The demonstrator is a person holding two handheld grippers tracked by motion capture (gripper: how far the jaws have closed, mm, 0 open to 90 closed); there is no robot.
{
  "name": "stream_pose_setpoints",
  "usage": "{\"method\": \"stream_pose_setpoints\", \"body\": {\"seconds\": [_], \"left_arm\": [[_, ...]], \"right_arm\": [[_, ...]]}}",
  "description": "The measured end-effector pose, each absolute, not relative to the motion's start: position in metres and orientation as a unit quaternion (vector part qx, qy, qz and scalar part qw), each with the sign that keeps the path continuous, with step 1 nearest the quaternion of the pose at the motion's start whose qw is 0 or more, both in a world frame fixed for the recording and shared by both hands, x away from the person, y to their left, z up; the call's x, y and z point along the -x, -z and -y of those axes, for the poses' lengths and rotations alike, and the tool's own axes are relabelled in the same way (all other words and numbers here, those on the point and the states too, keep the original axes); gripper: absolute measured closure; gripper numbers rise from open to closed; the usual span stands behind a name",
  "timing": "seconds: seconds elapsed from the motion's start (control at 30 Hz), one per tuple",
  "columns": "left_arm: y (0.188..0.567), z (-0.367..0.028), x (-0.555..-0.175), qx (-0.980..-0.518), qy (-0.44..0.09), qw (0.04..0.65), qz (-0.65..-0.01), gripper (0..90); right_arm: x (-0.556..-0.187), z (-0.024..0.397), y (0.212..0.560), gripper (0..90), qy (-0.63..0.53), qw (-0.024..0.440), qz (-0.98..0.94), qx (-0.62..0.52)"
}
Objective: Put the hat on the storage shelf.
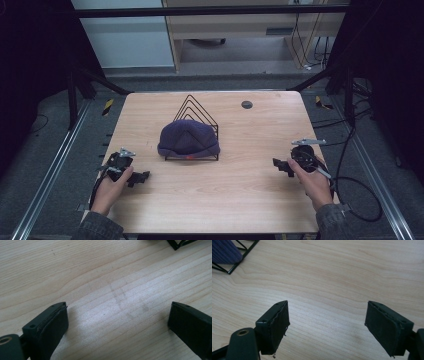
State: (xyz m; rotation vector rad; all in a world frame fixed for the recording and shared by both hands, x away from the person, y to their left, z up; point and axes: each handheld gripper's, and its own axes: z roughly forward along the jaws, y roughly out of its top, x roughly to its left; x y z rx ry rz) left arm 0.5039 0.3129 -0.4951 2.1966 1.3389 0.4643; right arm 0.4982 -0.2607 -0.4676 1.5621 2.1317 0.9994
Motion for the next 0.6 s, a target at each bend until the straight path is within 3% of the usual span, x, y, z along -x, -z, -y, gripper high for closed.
{"method": "stream_pose_setpoints", "body": {"seconds": [0.6], "left_arm": [[0.496, -0.31, -0.503, -0.818, -0.168, 0.26, -0.485, 0.0]], "right_arm": [[-0.507, 0.245, 0.5, 16.1, -0.354, 0.155, -0.729, -0.564]]}}
